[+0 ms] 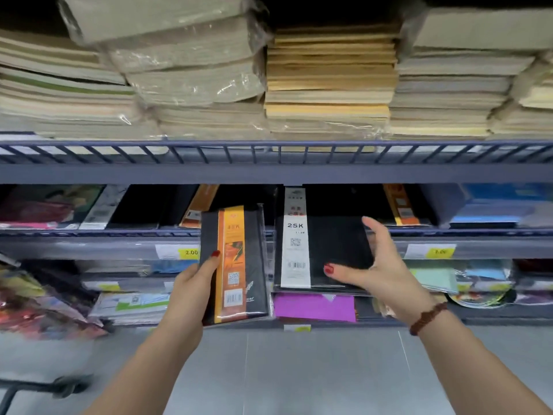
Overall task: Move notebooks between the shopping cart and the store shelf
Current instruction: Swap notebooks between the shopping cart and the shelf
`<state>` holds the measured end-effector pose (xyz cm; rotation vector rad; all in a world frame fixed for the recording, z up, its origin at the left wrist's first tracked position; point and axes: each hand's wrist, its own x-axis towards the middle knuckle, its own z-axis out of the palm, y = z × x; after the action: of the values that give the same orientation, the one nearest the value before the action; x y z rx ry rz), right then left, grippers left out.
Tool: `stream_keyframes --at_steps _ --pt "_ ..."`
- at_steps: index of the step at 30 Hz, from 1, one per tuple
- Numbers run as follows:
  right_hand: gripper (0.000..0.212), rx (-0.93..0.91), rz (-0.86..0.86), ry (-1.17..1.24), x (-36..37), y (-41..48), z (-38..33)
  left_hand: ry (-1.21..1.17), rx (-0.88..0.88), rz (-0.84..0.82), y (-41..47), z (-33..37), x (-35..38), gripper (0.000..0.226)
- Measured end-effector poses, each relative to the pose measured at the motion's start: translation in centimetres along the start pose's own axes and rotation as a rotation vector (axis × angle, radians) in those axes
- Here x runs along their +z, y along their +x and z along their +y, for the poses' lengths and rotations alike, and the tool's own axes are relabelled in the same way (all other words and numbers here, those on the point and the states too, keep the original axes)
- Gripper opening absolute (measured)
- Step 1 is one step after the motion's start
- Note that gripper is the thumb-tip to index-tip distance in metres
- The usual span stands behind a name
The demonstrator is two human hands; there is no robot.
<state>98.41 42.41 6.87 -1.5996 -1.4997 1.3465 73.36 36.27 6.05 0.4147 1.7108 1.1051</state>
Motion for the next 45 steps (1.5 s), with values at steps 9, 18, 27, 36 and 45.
stream_keyframes --at_steps 9,18,27,36,45 --pt "0.062 -0.276 0.08 -0.48 0.9 -0.3 1.1 -0.036 0.031 -0.04 0.8 0.3 0.2 0.023" --pt "0.043 -0.434 0.257 -0.614 2.9 5.9 0.8 -0.023 0.046 -0.058 2.0 -0.2 0.1 0.024" --pt "0.035 -0.383 0.178 -0.614 2.3 7.8 1.2 -0.014 0.067 -0.074 2.2 -0.6 0.4 0.024" --pt "0.043 -0.378 0.055 -0.725 1.6 6.2 1.1 -0.004 0.093 -0.097 1.0 -1.2 2.0 0.025" --pt "0.044 -0.115 -0.147 0.07 0.7 -1.1 1.1 0.0 0.1 -0.163 -1.1 -0.8 8.3 0.025"
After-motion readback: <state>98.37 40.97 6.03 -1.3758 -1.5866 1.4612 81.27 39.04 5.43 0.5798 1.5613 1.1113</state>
